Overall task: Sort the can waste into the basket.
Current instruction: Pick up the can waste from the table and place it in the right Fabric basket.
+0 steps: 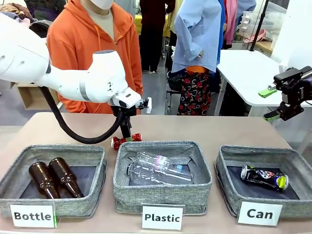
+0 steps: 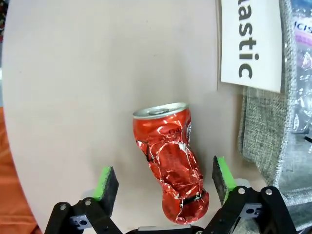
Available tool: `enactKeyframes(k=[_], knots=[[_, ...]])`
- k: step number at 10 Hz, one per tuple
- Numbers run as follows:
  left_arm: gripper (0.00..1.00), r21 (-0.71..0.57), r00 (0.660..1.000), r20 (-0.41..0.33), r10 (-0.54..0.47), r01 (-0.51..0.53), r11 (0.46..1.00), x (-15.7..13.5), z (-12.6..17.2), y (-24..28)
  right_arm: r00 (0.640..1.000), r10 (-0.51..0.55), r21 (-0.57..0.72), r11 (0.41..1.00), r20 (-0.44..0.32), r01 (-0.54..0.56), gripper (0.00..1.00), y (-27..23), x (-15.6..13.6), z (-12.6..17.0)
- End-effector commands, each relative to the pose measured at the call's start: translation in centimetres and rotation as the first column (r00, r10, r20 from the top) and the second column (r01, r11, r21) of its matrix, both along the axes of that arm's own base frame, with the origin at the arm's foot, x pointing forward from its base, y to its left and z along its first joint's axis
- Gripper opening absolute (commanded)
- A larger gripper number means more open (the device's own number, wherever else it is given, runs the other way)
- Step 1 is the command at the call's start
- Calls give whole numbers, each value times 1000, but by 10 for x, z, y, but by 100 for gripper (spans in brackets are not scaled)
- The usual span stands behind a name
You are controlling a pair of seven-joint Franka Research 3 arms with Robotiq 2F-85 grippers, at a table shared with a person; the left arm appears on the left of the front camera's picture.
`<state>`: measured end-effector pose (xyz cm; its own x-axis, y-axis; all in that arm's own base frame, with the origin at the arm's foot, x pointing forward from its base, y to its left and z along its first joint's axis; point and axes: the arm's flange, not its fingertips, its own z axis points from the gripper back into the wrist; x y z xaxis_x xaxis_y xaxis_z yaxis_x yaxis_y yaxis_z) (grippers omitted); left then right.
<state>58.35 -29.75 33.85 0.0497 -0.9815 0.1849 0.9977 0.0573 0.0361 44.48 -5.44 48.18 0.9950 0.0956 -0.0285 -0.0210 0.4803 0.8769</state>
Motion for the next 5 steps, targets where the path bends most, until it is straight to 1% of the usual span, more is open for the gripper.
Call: enactKeyframes(k=[1,4,5], knots=[[100,39,1000,-23,-11,11,999,4,1,4,1000,18,3,1000,14,-18,100,-3,0,2],[100,137,998,-32,-47,51,989,8,-21,4,1000,18,3,1000,14,-18,100,-3,0,2],[100,149,998,-37,-53,58,987,8,-28,3,1000,18,3,1000,14,-18,100,-3,0,2]])
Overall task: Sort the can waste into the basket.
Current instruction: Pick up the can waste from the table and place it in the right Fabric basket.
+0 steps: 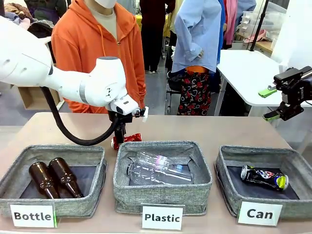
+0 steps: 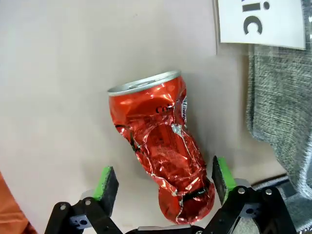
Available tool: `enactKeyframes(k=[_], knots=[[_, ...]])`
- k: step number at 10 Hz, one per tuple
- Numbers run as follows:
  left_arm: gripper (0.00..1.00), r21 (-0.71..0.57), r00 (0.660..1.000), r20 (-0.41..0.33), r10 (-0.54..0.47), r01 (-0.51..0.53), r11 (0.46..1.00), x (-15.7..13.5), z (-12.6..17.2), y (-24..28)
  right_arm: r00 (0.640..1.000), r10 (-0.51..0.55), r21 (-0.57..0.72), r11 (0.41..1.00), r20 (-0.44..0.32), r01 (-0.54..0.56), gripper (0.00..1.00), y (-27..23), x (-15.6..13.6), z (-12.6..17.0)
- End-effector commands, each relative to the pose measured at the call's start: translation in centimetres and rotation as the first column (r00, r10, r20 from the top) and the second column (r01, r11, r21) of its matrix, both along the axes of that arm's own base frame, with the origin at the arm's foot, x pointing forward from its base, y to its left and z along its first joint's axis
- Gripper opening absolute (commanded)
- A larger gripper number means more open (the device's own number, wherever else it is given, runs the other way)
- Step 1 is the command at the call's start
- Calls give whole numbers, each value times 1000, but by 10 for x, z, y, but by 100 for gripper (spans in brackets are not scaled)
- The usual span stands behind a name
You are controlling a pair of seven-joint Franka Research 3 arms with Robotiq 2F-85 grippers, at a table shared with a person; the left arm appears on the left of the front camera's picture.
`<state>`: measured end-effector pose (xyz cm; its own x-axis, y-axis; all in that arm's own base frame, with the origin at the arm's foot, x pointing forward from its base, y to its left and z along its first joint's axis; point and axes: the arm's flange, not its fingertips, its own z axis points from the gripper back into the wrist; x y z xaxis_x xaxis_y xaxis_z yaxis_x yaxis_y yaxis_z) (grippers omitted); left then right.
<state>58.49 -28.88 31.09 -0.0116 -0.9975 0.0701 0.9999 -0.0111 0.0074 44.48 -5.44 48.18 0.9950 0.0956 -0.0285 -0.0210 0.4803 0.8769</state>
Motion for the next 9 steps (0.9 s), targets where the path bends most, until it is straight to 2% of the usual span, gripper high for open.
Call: enactKeyframes(k=[1,5,6,7,8,9], knots=[[100,30,1000,-4,9,-9,1000,8,-9,-7,1000,18,3,1000,14,-18,100,-3,0,2],[100,8,997,57,54,-54,998,12,-17,-11,1000,18,3,1000,14,-18,100,-3,0,2],[75,22,995,87,43,-45,999,13,-18,-8,1000,18,3,1000,14,-18,100,-3,0,2],[41,19,995,84,57,-58,998,12,-17,-6,1000,18,3,1000,14,-18,100,-3,0,2],[15,17,995,80,65,-66,998,12,-17,-6,1000,18,3,1000,14,-18,100,-3,0,2],[0,7,995,77,60,-60,998,12,-17,-6,1000,18,3,1000,14,-18,100,-3,0,2]])
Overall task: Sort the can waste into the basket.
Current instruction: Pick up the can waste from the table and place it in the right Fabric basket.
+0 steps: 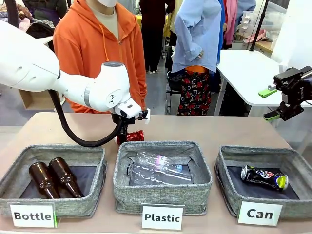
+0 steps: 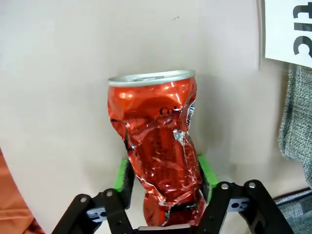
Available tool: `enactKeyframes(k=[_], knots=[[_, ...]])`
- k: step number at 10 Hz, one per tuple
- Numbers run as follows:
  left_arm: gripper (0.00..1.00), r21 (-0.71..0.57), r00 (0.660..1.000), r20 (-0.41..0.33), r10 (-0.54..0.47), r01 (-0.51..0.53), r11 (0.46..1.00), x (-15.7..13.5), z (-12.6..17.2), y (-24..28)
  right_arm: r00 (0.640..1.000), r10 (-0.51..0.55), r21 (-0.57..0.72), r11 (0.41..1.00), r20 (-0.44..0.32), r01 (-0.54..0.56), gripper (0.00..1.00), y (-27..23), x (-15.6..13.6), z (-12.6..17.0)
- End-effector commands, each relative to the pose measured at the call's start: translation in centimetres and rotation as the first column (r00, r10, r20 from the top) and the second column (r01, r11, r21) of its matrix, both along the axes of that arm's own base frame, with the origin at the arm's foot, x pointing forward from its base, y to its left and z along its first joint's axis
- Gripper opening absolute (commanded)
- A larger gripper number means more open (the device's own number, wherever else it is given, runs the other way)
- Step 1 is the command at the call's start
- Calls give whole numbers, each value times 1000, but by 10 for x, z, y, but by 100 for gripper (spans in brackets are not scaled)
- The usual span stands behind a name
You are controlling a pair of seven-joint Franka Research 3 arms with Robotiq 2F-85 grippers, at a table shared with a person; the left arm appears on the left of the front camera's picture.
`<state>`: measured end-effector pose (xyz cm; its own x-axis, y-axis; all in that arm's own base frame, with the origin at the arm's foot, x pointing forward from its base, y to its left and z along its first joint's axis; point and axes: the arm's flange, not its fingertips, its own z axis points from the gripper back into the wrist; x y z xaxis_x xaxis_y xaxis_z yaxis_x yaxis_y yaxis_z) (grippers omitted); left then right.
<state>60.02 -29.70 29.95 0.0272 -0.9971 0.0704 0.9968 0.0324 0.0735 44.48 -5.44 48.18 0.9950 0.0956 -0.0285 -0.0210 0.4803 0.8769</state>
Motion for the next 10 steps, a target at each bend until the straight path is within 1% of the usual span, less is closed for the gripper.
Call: enactKeyframes(k=[1,2,3,4,5,6,7,8,9,10], knots=[[0,-2,1000,8,14,-14,1000,-3,-3,2,1000,18,3,1000,14,-18,100,-3,0,2],[0,-7,1000,16,14,-14,1000,-4,-1,3,1000,18,3,1000,14,-18,100,-3,0,2],[5,-22,1000,22,23,-23,999,-5,3,5,1000,18,3,1000,14,-18,100,-3,0,2],[0,-36,999,38,32,-30,999,-6,11,10,1000,18,3,1000,14,-18,100,-3,0,2],[0,-73,996,70,48,-43,996,-11,30,19,1000,18,3,1000,14,-18,100,-3,0,2],[0,-122,991,109,77,-63,991,-21,54,33,1000,18,3,1000,14,-18,100,-3,0,2],[0,-172,983,142,118,-93,981,-39,85,51,1000,18,3,1000,14,-18,100,-3,0,2],[0,-223,985,133,107,-76,972,-67,113,71,1000,18,3,1000,14,-18,100,-3,0,2],[0,-258,998,61,31,-15,966,-105,136,93,1000,18,3,1000,14,-18,100,-3,0,2],[0,-255,998,58,-11,25,966,-141,143,108,1000,18,3,1000,14,-18,100,-3,0,2]])
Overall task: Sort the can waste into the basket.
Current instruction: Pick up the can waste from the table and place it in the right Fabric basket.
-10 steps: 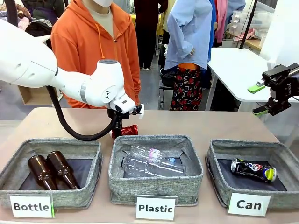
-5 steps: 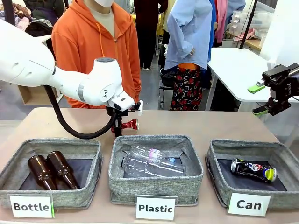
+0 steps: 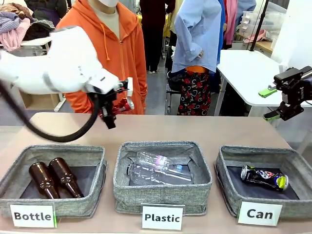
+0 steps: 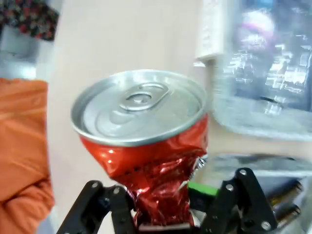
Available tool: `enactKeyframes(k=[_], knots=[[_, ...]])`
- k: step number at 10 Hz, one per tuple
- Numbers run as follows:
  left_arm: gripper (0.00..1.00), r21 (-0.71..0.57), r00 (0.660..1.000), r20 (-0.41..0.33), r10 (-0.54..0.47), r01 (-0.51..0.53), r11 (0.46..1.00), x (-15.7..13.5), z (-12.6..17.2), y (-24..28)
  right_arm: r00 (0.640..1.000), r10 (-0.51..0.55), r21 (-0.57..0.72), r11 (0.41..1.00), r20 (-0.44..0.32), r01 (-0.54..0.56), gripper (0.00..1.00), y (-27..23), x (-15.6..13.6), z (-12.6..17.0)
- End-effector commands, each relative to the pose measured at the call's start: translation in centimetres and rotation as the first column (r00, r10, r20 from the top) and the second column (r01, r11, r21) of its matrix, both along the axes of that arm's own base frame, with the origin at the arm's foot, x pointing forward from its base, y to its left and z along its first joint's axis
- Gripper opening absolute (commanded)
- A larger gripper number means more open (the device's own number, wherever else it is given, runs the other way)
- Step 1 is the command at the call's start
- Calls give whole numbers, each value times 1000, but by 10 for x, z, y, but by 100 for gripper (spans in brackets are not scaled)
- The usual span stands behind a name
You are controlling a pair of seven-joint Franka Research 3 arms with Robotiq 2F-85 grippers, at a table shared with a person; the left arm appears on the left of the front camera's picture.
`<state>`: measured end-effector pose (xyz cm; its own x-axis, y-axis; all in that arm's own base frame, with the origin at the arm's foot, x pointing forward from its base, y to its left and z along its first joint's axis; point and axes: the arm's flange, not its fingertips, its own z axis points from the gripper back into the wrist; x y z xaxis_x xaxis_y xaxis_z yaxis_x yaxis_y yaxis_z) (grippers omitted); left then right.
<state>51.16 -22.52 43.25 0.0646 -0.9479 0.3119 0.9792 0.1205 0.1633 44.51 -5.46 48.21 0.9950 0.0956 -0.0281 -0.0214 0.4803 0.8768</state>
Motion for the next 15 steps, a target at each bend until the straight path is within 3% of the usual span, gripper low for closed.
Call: enactKeyframes(k=[1,3,4,5,6,9,10,11,12,13,14,15], knots=[[0,27,992,-40,-119,121,992,-84,7,47,1000,18,3,1000,14,-18,100,-2,0,2],[0,120,956,-91,-279,288,950,-135,-7,58,1000,18,3,1000,14,-18,100,-2,0,2],[0,124,959,-90,-267,277,953,-146,-14,62,1000,18,3,1000,14,-18,100,-2,0,2],[0,82,983,-70,-167,173,982,-140,-13,72,1000,18,3,1000,14,-18,100,-2,0,2],[0,79,965,-112,-237,246,966,-141,-14,55,1000,18,3,1000,14,-18,100,-2,0,2],[3,80,964,-114,-242,252,964,-150,-18,61,1000,18,3,1000,14,-18,100,-2,0,2],[3,-27,939,-67,-337,336,942,-147,-17,25,1000,0,0,1000,0,0,100,0,0,0],[3,-74,948,-57,-313,309,948,-148,-3,-27,999,15,-123,992,28,-11,100,10,-18,27],[3,-137,921,-73,-382,370,919,-155,18,-89,996,8,-273,962,89,17,100,11,-38,44],[3,-179,909,-75,-409,392,902,-159,33,-137,989,36,-344,939,144,16,100,-2,-54,50],[3,-220,910,-71,-409,386,896,-161,41,-181,973,95,-394,919,212,-3,100,-25,-72,53],[3,-263,935,-76,-346,316,912,-160,50,-226,963,105,-417,909,248,9,100,-49,-92,57]])
